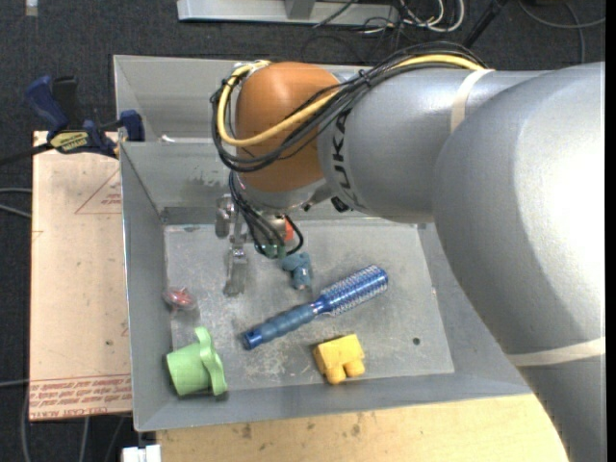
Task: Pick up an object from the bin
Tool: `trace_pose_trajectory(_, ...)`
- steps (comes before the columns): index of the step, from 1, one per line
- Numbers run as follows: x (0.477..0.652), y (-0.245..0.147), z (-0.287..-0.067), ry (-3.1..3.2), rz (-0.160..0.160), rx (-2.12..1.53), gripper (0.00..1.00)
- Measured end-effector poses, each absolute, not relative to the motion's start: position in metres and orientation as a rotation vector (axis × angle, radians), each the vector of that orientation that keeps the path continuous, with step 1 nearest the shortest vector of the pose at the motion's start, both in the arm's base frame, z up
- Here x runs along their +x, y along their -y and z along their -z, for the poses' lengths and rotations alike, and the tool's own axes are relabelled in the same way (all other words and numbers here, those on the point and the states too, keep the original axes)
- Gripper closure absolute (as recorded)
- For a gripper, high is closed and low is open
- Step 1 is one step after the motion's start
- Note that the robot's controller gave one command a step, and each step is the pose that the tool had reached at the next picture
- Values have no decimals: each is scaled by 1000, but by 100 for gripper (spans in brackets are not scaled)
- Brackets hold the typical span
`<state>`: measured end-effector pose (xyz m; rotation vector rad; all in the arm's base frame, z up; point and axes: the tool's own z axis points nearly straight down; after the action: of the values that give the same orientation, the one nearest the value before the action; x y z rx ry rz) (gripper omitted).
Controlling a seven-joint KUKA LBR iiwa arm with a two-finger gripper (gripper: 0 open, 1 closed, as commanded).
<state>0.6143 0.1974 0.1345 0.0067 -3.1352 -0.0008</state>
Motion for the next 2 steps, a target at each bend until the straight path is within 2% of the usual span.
trace_pose_trajectory(1,563,-106,-104,3126,-4,253,0)
trace_pose_trajectory(2,525,-129,-68,3118,3,337,0)
